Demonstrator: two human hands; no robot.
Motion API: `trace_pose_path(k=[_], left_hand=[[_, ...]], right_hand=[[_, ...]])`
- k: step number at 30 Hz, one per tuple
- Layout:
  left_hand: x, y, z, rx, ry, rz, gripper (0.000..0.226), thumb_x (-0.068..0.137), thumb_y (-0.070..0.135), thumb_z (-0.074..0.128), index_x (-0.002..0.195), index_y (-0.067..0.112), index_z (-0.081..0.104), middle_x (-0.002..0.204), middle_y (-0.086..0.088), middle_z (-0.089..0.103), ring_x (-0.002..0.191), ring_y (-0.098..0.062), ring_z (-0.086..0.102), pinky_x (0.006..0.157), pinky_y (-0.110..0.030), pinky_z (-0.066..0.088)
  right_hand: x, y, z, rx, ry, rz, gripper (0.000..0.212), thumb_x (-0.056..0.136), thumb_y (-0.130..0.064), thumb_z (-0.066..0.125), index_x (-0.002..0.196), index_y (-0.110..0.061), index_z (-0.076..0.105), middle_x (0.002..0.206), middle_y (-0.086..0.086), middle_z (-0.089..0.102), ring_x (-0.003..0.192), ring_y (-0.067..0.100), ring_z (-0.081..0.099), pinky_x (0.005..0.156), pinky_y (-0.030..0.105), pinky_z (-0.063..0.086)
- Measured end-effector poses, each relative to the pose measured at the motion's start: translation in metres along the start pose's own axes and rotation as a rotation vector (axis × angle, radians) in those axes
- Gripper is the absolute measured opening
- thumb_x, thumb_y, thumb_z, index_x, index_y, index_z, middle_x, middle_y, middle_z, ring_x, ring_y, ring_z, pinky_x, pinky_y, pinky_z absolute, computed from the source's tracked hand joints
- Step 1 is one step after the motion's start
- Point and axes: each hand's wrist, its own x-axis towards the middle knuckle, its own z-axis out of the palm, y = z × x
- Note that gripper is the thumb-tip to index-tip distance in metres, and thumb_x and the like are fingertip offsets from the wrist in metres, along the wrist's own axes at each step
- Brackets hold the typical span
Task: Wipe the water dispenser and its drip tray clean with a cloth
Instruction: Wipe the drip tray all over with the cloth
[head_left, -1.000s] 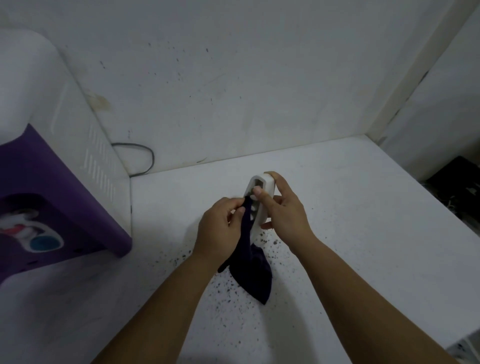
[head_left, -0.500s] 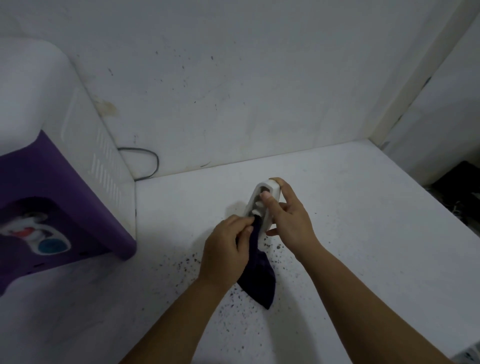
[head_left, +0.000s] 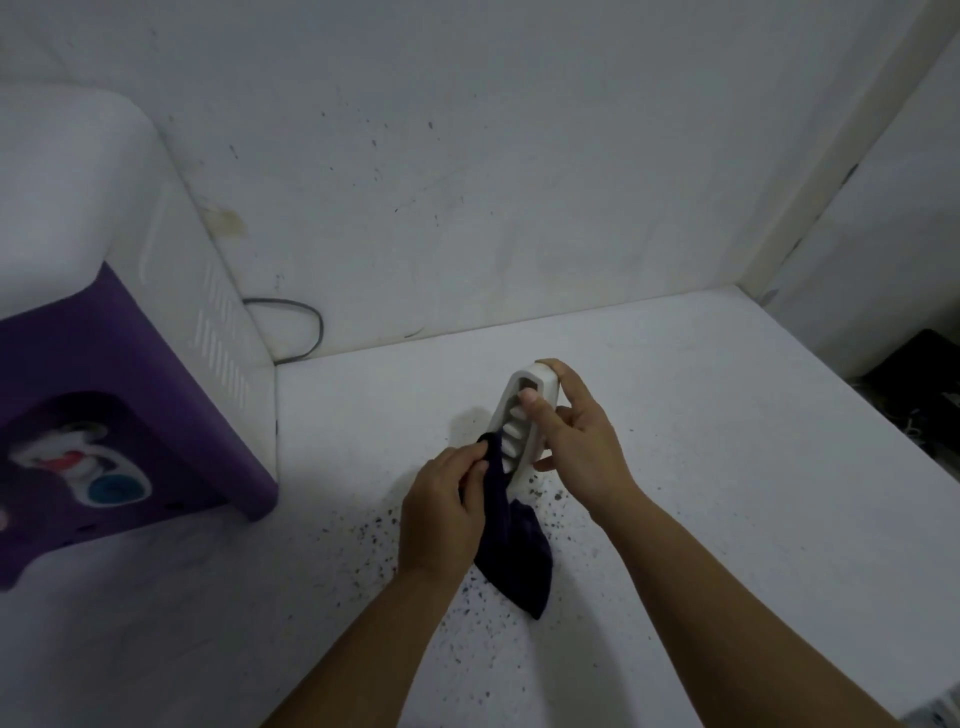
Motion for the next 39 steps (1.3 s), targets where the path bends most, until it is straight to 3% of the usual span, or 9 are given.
trace_pose_path(k=[9,12,17,21,25,27,30,33,39], left_hand=[[-0.034,-0.044,-0.017,0.251,-0.051,-0.362,0.038,0.083,0.004,0.059,0.117,0.020,0.063,0.118,-0.004,0.056,0.106,-0.020,0.051,0.086,-0.029,0.047],[0.001,-0.014,-0.040,-0.114,0.027,-0.309,0.053,0.082,0.010,0.065,0.130,0.024,0.048,0.124,0.001,0.050,0.111,-0.015,0.050,0.094,-0.028,0.047],[0.057,0.031,-0.071,-0.420,-0.198,-0.142,0.060,0.086,0.029,0.064,0.139,0.035,0.037,0.128,0.013,0.054,0.112,0.003,0.054,0.092,-0.013,0.045],[0.064,0.033,-0.080,-0.334,-0.167,-0.128,0.038,0.091,0.019,0.061,0.127,0.031,0.055,0.117,0.005,0.060,0.092,0.010,0.057,0.076,-0.006,0.046],[0.062,0.023,-0.088,-0.273,-0.091,-0.193,0.032,0.092,0.026,0.059,0.123,0.030,0.058,0.115,0.003,0.062,0.088,0.008,0.056,0.073,-0.004,0.043],[0.063,0.022,-0.092,-0.261,-0.016,-0.223,0.030,0.091,0.030,0.059,0.122,0.032,0.059,0.112,0.004,0.062,0.087,0.002,0.057,0.077,-0.015,0.051],[0.069,0.022,-0.097,-0.273,0.078,-0.277,0.026,0.089,0.034,0.061,0.115,0.033,0.062,0.102,0.007,0.062,0.085,-0.012,0.060,0.080,-0.041,0.057],[0.071,0.021,-0.101,-0.250,0.102,-0.290,0.021,0.088,0.037,0.063,0.109,0.034,0.062,0.101,0.007,0.062,0.087,-0.017,0.062,0.079,-0.045,0.058],[0.069,0.021,-0.108,-0.136,0.127,-0.282,0.021,0.086,0.039,0.063,0.106,0.032,0.061,0.102,0.004,0.063,0.078,-0.010,0.060,0.073,-0.036,0.057]], right_hand=[[0.007,-0.026,-0.011,-0.069,-0.254,-0.110,0.033,0.095,-0.033,0.054,0.123,-0.050,0.049,0.101,-0.001,0.063,0.091,0.011,0.061,0.074,0.023,0.046],[0.010,-0.032,-0.004,-0.081,-0.383,-0.108,0.042,0.093,-0.028,0.057,0.127,-0.052,0.048,0.118,-0.005,0.058,0.103,0.011,0.058,0.082,0.022,0.046],[0.012,-0.033,0.011,-0.012,-0.343,-0.119,0.063,0.084,-0.010,0.070,0.134,-0.041,0.046,0.106,-0.001,0.066,0.105,0.013,0.062,0.094,0.031,0.050],[0.004,-0.014,0.012,0.090,-0.208,0.018,0.053,0.079,0.002,0.068,0.120,-0.028,0.053,0.116,0.003,0.060,0.105,0.016,0.063,0.089,0.035,0.054],[-0.014,0.034,0.014,-0.511,-0.151,0.432,0.042,0.084,-0.020,0.063,0.122,-0.015,0.044,0.113,0.009,0.058,0.086,0.018,0.059,0.076,0.033,0.053],[-0.027,0.059,0.021,-0.696,-0.321,0.686,0.066,0.084,-0.028,0.067,0.136,-0.008,0.032,0.124,0.013,0.053,0.106,0.024,0.058,0.085,0.032,0.052],[-0.033,0.071,0.022,-0.792,-0.371,0.668,0.024,0.084,-0.026,0.067,0.094,-0.011,0.051,0.088,0.005,0.057,0.090,0.021,0.063,0.066,0.025,0.051],[-0.023,0.062,0.014,-0.660,-0.373,0.566,0.021,0.078,-0.015,0.066,0.069,-0.011,0.048,0.066,0.002,0.049,0.058,0.015,0.049,0.050,0.022,0.038],[-0.019,-0.008,-0.016,0.054,-0.425,0.438,0.018,0.081,0.003,0.051,0.083,-0.015,0.056,0.071,0.006,0.057,0.062,0.017,0.053,0.054,0.026,0.044]])
